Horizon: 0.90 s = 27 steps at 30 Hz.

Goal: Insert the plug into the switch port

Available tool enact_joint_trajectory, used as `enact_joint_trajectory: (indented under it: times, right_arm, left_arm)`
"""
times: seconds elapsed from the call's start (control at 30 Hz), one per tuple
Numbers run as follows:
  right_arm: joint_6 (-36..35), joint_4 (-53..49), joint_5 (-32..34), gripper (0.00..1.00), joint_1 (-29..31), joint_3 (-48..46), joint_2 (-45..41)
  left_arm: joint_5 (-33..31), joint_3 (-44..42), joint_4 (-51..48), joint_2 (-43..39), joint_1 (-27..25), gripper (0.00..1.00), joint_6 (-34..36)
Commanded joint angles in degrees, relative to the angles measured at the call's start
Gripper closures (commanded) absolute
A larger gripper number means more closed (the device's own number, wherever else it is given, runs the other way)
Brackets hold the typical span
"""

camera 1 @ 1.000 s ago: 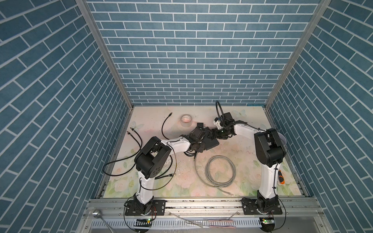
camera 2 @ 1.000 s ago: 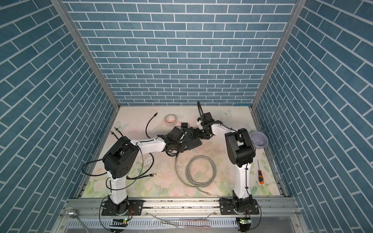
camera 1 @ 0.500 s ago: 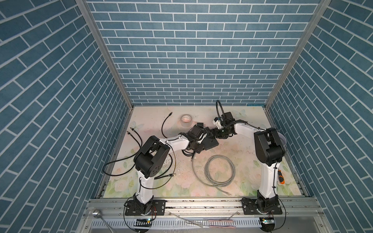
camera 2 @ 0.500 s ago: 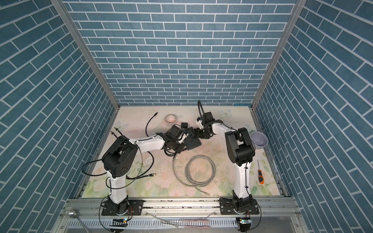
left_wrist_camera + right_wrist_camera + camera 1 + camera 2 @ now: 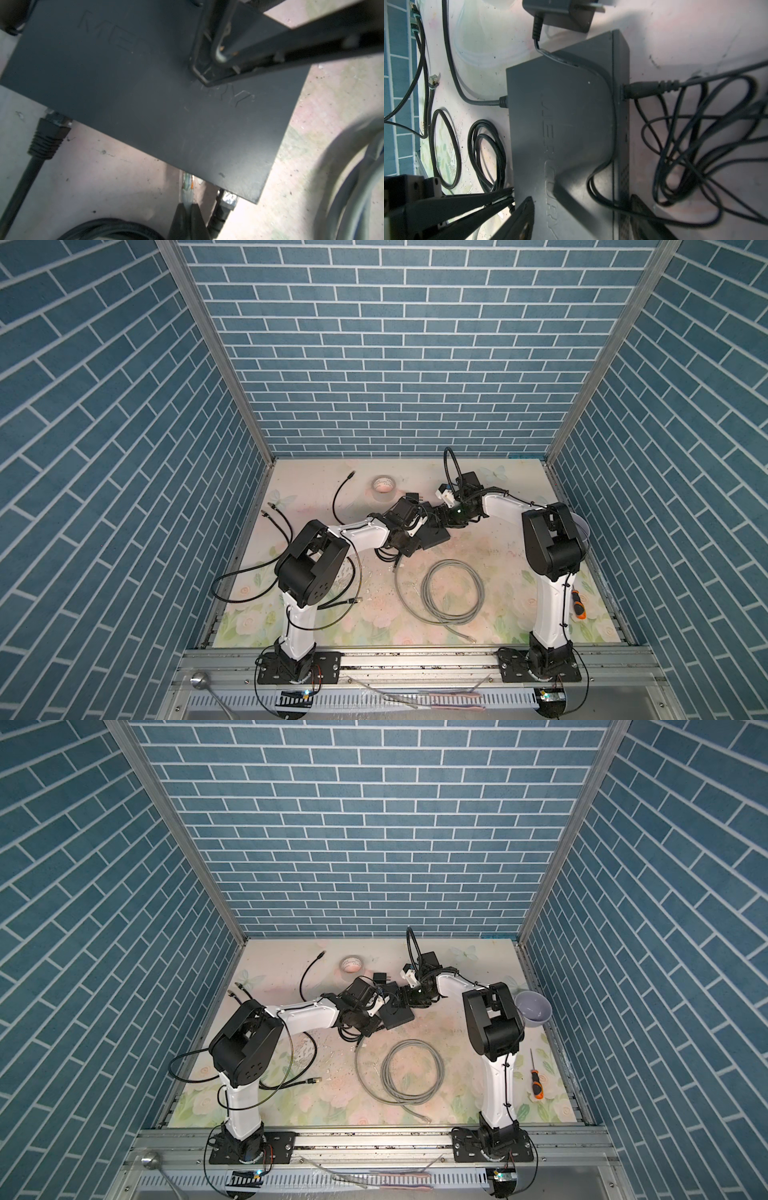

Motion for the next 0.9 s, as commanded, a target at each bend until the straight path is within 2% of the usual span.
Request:
enact_joint_trajectory:
  times: [0.0,0.2,0.4,0.7,0.87]
  right_arm:
    - [-2.32,-4.29,-1.50,0.29,0.49,1.06,3.06]
    - [-2.65,-4.08,-2.06,0.29,0.55,1.35,3.85]
    - [-1.87,-3.74,-1.24,0.30,0.55,1.59,4.62]
    - [-0.73,-2.60,-1.19,0.31,0.64,1.10,4.41]
    - [-0.37,-1.97,-2.31,0.31,0.82,1.05,4.48]
  left_arm:
    - [1.09,0.72,-1.94,-1.32,0.24,1.00,3.27]
    - [1.17,0.49,-1.88,-1.65,0.11,1.00,6.50]
    - [-2.26,1.41,-6.16,-3.07,0.11,1.00,9.30]
    - [-1.84,2.41,-9.47,-2.72,0.07,1.00,11.13]
    - [-0.61,1.90,-7.27,-2.50,0.07,1.00,11.62]
